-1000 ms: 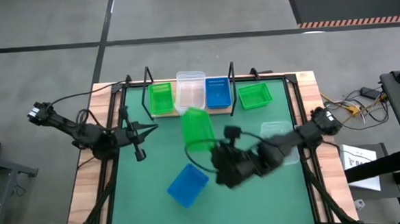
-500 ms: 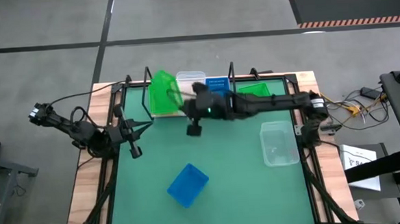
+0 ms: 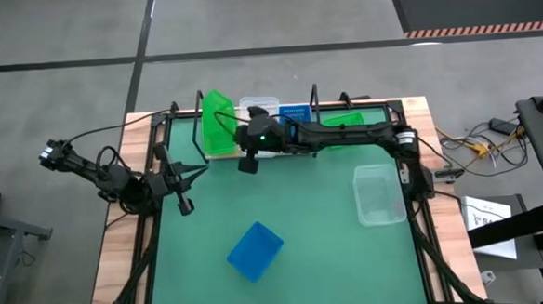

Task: Stack baskets on shelf by color
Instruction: Stack the bottom green bin on the green bin on the shelf

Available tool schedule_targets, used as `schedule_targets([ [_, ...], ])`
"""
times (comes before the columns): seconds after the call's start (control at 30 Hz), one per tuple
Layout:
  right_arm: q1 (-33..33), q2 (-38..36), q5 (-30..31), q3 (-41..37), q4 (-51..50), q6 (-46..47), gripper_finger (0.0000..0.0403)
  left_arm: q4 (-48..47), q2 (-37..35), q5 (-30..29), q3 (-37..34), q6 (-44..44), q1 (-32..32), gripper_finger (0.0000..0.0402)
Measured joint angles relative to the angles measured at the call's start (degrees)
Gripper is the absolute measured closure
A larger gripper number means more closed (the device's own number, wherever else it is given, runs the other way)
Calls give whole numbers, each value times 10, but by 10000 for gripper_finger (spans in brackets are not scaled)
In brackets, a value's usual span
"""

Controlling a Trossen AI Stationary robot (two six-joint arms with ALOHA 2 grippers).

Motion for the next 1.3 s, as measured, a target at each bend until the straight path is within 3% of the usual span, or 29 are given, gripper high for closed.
schedule_targets([
  [0.17,0,52,9,45,-14,-7,391,1,0,0,0,-1,0,402],
  [0.37,0,104,68,115,-92,0,390,0,0,0,0,-6,0,402],
  [0.7,0,159,71,203,-169,6,387,2,15,0,0,-7,-1,402],
  [1.07,0,164,60,209,-171,10,300,9,21,0,0,-6,0,402],
  [1.3,10,137,60,210,-165,-3,279,9,21,0,0,-6,0,402],
])
